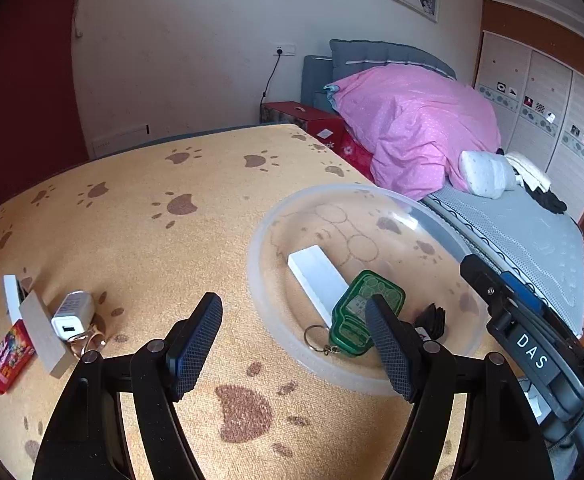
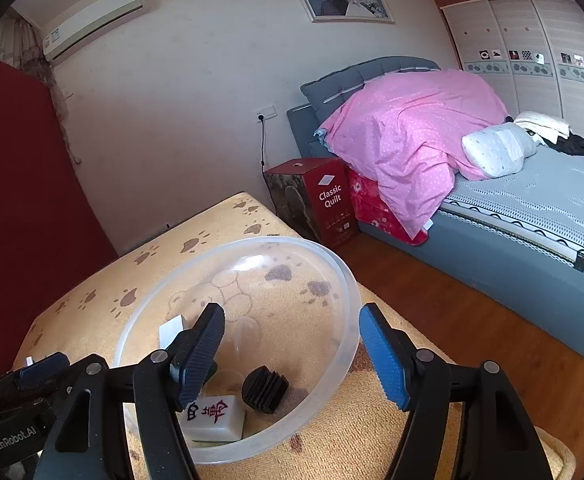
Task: Organize rigid objects
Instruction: 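Carry the green keychain card into the bowl and release it with the left gripper, then withdraw both grippers from the bowl toward the remaining objects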
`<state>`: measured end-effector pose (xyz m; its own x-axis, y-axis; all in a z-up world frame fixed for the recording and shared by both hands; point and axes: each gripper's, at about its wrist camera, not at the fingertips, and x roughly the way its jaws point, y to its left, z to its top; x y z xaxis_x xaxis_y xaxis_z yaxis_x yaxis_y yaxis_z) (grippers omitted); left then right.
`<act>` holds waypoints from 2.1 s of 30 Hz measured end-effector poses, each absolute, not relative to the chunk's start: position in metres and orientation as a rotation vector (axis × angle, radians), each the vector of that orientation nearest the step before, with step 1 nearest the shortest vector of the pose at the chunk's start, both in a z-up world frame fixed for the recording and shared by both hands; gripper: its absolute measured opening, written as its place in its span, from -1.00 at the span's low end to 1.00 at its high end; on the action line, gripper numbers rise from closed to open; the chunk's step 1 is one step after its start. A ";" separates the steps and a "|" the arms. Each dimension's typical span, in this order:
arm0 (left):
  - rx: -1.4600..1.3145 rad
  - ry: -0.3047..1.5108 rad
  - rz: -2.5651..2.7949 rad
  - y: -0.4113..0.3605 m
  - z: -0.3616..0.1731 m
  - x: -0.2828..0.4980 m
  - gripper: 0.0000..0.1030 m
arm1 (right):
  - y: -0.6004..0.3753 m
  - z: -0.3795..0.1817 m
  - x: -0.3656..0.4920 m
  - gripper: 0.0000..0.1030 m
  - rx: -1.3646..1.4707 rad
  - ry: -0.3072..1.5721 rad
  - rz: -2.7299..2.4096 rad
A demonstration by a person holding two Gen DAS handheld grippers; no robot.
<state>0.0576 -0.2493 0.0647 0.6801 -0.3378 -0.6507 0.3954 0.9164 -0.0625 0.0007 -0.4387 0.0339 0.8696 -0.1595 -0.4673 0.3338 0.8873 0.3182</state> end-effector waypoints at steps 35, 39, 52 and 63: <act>0.274 0.802 -0.378 -0.299 0.029 0.094 0.50 | -0.447 0.031 0.003 0.43 0.450 0.470 -0.263; 0.265 0.803 -0.394 -0.298 0.030 0.097 0.51 | -0.449 0.029 0.004 0.44 0.462 0.479 -0.264; 0.102 0.782 -0.392 -0.231 0.054 0.088 0.53 | -0.451 0.026 0.012 0.46 0.460 0.532 -0.278; 0.022 0.731 -0.302 -0.134 0.067 0.076 0.54 | -0.394 0.062 0.008 0.49 0.342 0.512 -0.224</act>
<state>0.0756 -0.1336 0.0673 0.7031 -0.2637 -0.6604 0.2787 0.9566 -0.0852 0.0077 -0.3943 0.0622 0.8493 -0.1242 -0.5131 0.2930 0.9194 0.2625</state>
